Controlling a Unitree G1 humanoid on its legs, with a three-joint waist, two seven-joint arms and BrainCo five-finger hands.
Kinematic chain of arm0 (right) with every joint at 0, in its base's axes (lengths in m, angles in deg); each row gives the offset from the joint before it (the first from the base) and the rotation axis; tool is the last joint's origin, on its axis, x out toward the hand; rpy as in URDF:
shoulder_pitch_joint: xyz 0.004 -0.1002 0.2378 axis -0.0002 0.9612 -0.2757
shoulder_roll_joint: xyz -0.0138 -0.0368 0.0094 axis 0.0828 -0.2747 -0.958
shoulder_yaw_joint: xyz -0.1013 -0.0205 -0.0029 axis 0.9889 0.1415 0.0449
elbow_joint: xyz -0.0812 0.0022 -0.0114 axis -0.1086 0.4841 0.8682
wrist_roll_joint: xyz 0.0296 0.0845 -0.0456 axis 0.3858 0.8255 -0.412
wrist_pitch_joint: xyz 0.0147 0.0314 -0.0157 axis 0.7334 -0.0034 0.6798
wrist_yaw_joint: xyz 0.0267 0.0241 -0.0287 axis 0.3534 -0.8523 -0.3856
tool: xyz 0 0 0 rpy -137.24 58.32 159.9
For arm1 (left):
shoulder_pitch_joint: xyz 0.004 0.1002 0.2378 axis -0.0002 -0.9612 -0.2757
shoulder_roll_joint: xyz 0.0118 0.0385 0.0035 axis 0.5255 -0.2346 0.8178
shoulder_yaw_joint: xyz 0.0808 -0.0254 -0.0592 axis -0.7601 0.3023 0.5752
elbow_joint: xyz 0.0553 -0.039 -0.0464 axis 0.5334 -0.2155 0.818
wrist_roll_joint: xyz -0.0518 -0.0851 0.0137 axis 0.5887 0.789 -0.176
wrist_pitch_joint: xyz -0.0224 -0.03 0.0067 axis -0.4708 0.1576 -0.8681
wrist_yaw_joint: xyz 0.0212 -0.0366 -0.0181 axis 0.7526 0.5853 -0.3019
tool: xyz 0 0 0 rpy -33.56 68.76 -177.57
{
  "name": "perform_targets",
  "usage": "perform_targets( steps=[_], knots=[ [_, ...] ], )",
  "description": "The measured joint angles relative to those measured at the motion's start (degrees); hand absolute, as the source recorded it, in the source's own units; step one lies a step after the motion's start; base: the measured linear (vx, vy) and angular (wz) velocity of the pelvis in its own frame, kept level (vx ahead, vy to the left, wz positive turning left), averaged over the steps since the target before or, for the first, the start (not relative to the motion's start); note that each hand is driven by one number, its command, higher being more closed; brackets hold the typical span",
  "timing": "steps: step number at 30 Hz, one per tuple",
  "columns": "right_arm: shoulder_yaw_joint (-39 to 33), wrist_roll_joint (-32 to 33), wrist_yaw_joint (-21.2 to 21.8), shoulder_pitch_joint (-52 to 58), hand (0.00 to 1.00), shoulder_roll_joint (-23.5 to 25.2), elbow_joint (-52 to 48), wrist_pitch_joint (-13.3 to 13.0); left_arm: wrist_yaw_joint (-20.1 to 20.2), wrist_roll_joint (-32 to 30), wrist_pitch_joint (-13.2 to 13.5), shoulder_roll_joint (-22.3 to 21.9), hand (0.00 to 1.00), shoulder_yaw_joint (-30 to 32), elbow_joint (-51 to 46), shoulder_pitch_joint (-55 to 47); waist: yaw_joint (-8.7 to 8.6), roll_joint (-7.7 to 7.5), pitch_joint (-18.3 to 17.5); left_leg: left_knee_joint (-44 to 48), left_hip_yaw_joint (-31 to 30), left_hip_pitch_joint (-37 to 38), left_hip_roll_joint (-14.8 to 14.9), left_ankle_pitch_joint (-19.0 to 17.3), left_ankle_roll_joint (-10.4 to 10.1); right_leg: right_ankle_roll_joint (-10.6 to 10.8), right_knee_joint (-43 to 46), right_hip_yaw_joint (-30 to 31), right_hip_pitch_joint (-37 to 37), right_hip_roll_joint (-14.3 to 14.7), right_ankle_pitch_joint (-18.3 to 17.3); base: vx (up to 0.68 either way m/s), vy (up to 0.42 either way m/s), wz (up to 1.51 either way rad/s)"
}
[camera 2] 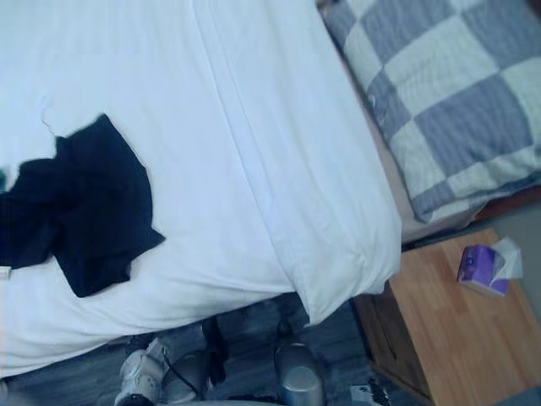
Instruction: Tidy the bed and pick cloth on bed and put in laundry
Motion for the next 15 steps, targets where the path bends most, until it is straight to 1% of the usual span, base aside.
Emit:
perform_targets(
  steps=[1,2,3,4,5,6,7,9,10,11,12,13,14,15],
  knots=[
    [3.1,-9.9,1.4,-0.1,0.00,-0.5,0.7,1.4,0.7,-4.1,-0.4,0.1,0.00,1.0,0.3,-1.0,0.63,0.23,-0.8,0.1,-0.9,0.4,-0.1,0.0,0.0,-0.1,-0.4,-0.9,1.2,-0.1,0.1,0.03,0.000,0.30],
    [4.4,-12.5,1.8,-0.4,0.00,-1.1,0.9,1.6,1.0,-5.5,-0.4,0.2,0.00,1.5,0.4,-1.5,1.06,0.34,-1.0,0.1,-1.3,0.6,-0.1,0.0,0.0,0.0,-0.4,-1.4,1.7,-0.3,0.1,0.00,0.002,0.33],
    [6.0,-17.6,2.8,-1.2,0.00,-1.8,1.3,2.4,1.0,-7.6,-1.1,0.5,0.00,2.5,1.3,-2.4,1.94,0.28,-1.0,0.6,-1.9,0.9,-0.2,0.0,0.0,0.0,-0.5,-3.0,2.6,-0.6,0.2,-0.06,0.005,0.43],
    [7.6,-22.2,3.4,-1.7,0.00,-2.4,1.3,2.6,0.9,-8.7,-2.1,0.7,0.00,3.5,2.1,-3.2,1.92,0.01,-1.3,1.9,-1.1,-0.3,0.1,-1.0,1.1,0.0,-0.9,-5.7,3.2,-1.5,0.2,-0.06,-0.011,0.59],
    [8.7,-24.1,3.5,-1.7,0.00,-2.6,1.3,2.7,0.8,-8.8,-2.3,0.9,0.00,4.3,2.1,-3.2,2.16,-0.29,-1.7,5.2,4.8,-0.9,2.1,-2.3,1.8,-0.1,-1.1,-8.3,3.3,-2.2,0.3,-0.04,-0.017,0.65],
    [9.1,-25.1,3.6,-1.9,0.00,-2.8,1.2,2.7,0.8,-9.1,-2.3,0.9,0.00,4.4,2.1,-3.2,2.18,-0.09,-1.6,7.4,9.5,-1.0,4.2,-2.6,1.8,-0.1,-1.2,-9.8,3.9,-2.5,0.3,-0.01,0.023,0.90],
    [10.0,-27.2,3.9,-2.1,0.00,-3.5,1.2,2.9,0.6,-10.2,-2.8,1.0,0.00,4.2,2.4,-3.3,1.84,0.55,-1.8,10.4,16.7,-0.7,7.2,-3.4,1.0,-0.1,-1.1,-12.7,5.3,-3.5,0.3,-0.03,0.074,0.80],
    [10.2,-29.1,4.3,-2.1,0.00,-3.6,1.3,3.5,0.3,-12.0,-2.8,1.3,0.00,4.0,2.3,-3.2,2.24,0.09,-1.9,12.5,18.3,-0.7,7.2,-4.5,1.9,-0.1,-0.8,-14.9,6.2,-5.4,0.3,-0.04,0.164,0.58],
    [10.2,-30.7,4.6,-2.1,0.00,-3.5,1.3,3.7,-0.4,-14.0,-2.9,2.5,0.00,4.1,2.4,-3.4,2.63,-0.21,-1.9,19.0,17.9,-1.6,8.6,-7.4,2.8,-0.1,-0.8,-16.8,6.9,-7.6,0.2,-0.01,0.149,0.20],
    [10.2,-31.6,4.7,-2.1,0.00,-3.5,1.5,3.9,-0.8,-15.1,-3.1,3.2,0.00,3.9,2.5,-3.8,2.90,-0.29,-2.1,22.9,17.2,-2.1,10.3,-8.9,2.7,0.1,-0.4,-17.9,6.9,-8.5,0.2,0.07,0.052,-0.10],
    [10.2,-32.1,4.6,-2.0,0.00,-3.5,1.5,4.1,-1.5,-17.0,-3.6,3.7,0.00,4.0,2.5,-4.7,3.32,-0.49,-2.2,28.4,15.5,-2.4,13.4,-10.9,2.2,0.6,0.2,-19.1,6.7,-10.0,0.4,0.20,-0.190,-0.38],
    [10.2,-32.6,4.7,-1.9,0.00,-3.4,1.6,4.1,-2.5,-18.4,-3.9,4.3,0.00,4.0,2.8,-6.7,3.15,-1.08,-3.1,32.5,10.7,-3.2,18.2,-12.4,1.5,2.4,1.1,-19.8,5.9,-12.4,0.9,0.21,-0.235,-0.35],
    [10.4,-32.6,4.6,-1.6,0.00,-3.4,1.8,4.1,-3.0,-18.8,-4.0,4.7,0.00,3.9,2.9,-7.2,3.17,-1.36,-3.8,33.3,8.5,-3.8,19.9,-12.4,1.2,3.2,1.9,-19.6,4.7,-13.6,0.9,0.20,-0.295,-0.11],
    [10.4,-32.8,4.6,-0.9,0.00,-3.4,1.9,4.1,-3.8,-18.7,-4.0,5.4,0.00,3.6,3.5,-8.1,3.10,-2.19,-5.7,33.0,4.5,-5.7,23.3,-12.0,0.6,5.2,4.4,-18.7,1.5,-16.4,1.1,0.09,-0.205,0.17]
  ],
)
